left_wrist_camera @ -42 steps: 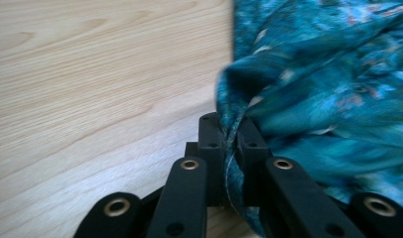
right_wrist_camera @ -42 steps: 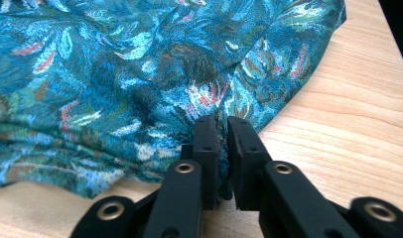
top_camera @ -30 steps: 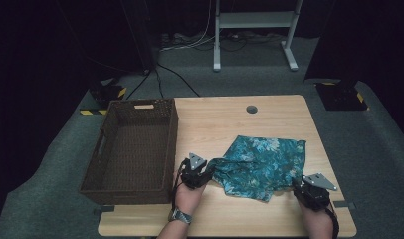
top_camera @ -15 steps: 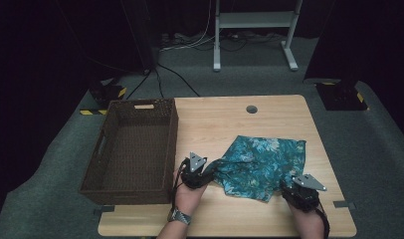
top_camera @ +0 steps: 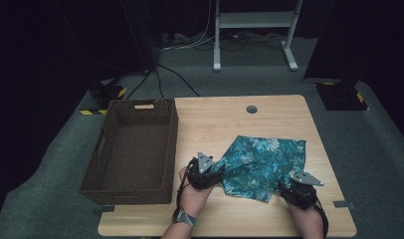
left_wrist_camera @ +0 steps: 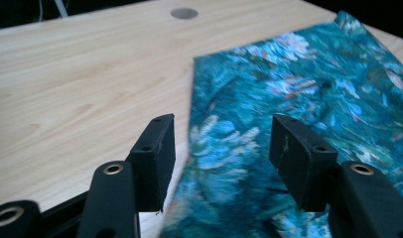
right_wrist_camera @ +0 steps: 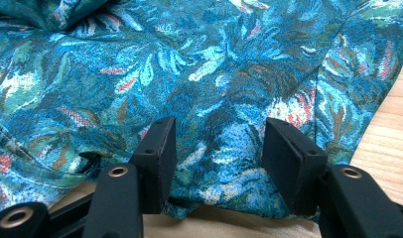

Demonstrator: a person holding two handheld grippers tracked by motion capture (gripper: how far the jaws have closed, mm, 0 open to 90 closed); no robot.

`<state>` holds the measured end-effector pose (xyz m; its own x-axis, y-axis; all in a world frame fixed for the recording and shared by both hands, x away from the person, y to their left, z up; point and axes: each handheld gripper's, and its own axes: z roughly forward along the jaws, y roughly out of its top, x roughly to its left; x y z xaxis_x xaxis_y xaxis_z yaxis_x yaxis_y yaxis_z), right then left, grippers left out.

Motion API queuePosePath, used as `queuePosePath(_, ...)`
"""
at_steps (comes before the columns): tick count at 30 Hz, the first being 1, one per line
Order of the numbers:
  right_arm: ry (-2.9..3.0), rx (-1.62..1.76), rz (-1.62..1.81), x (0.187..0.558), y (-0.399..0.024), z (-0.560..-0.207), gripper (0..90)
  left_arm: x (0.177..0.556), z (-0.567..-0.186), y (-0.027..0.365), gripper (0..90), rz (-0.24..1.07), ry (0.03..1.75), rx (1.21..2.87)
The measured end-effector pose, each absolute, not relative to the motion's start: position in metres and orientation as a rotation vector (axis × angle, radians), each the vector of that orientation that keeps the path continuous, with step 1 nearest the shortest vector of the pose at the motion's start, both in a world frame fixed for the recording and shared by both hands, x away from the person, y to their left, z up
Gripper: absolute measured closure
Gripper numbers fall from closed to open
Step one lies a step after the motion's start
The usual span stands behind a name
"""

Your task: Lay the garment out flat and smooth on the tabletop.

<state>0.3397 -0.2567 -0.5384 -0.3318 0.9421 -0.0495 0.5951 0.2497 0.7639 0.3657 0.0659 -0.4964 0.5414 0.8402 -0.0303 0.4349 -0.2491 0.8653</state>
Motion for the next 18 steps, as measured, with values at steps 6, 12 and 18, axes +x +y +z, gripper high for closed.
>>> queuePosePath(6,2.024,1.394,0.912,0.34,-0.259,-0.539,47.7,0.37,-0.495,0.041,42.4,0.569,1.023,1.934)
queuePosePath(12,2.034,1.405,0.929,0.341,-0.262,-0.539,47.8,0.377,-0.491,0.007,41.7,0.574,0.99,2.028)
queuePosePath(18,2.038,1.402,0.934,0.339,-0.264,-0.539,47.9,0.388,-0.491,-0.024,39.4,0.591,0.942,2.083)
